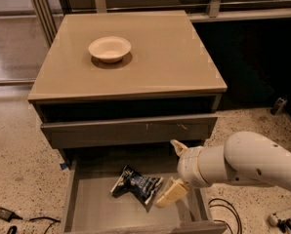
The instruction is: Pick blue chip bag from middle drawer and place on counter
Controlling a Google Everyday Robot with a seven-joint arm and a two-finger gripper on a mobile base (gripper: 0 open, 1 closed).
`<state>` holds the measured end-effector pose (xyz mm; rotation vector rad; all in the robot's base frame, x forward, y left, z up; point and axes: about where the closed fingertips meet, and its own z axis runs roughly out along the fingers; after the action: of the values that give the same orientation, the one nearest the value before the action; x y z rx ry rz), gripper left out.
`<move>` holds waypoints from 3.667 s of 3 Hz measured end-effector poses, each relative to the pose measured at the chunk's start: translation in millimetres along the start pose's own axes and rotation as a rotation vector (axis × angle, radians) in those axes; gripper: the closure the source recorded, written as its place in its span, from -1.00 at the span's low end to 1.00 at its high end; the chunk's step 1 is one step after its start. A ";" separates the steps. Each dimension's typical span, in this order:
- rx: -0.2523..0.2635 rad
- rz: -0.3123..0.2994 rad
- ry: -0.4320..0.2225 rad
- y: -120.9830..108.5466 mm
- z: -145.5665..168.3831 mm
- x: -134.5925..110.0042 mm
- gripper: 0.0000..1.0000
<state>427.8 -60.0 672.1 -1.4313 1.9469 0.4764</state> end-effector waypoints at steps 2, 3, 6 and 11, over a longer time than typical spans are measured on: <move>0.037 -0.061 0.025 -11.8 112.1 28.8 -1.00; 0.037 -0.060 0.025 -11.6 111.3 29.3 -1.00; -0.040 0.009 0.104 -0.6 184.4 88.5 -1.00; 0.008 0.069 0.030 -13.6 262.6 131.8 -0.69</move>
Offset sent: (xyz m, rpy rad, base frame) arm 0.0286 0.0392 -0.1152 -0.0377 -0.0658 0.0021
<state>495.0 11.1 394.7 -1.3773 2.0254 0.4799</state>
